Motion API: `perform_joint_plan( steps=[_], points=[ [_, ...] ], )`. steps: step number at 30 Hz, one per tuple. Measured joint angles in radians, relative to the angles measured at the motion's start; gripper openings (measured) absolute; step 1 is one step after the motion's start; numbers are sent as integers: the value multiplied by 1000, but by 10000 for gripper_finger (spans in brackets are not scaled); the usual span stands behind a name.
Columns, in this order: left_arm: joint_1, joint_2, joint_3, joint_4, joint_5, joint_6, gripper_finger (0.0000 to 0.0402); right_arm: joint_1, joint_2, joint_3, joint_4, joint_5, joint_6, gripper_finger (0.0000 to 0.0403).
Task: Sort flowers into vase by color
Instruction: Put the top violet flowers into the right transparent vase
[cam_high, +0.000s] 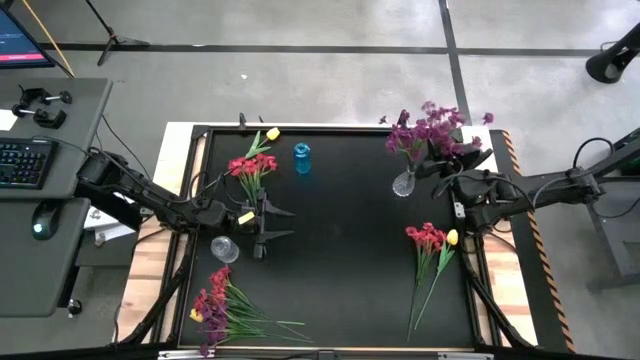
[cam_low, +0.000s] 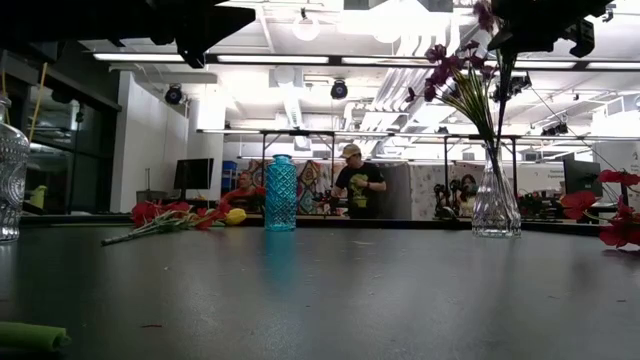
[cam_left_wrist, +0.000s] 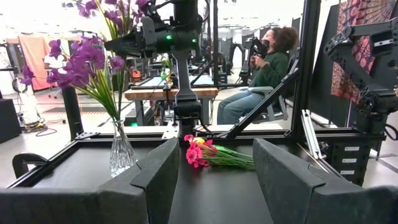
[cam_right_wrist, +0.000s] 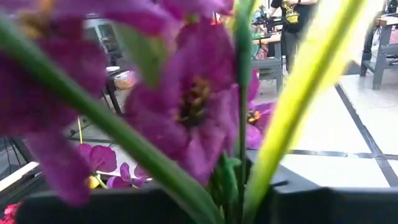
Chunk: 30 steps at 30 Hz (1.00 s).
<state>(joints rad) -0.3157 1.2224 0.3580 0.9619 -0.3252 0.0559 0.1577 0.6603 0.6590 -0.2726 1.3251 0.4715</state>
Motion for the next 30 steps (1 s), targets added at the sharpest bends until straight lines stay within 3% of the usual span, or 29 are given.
perform_joint_plan(
  steps=[4, 20, 30],
  points=[
    [0, 0, 0, 0, 0, 0, 193, 0, 9, 0, -8, 0, 0, 9],
    [0, 0, 0, 1, 0, 0, 193, -1, 96, 0, -321, -26, 415, 3],
    [0, 0, 0, 3, 0, 0, 193, -1, 181, 0, -332, -52, 470, 2]
  ],
)
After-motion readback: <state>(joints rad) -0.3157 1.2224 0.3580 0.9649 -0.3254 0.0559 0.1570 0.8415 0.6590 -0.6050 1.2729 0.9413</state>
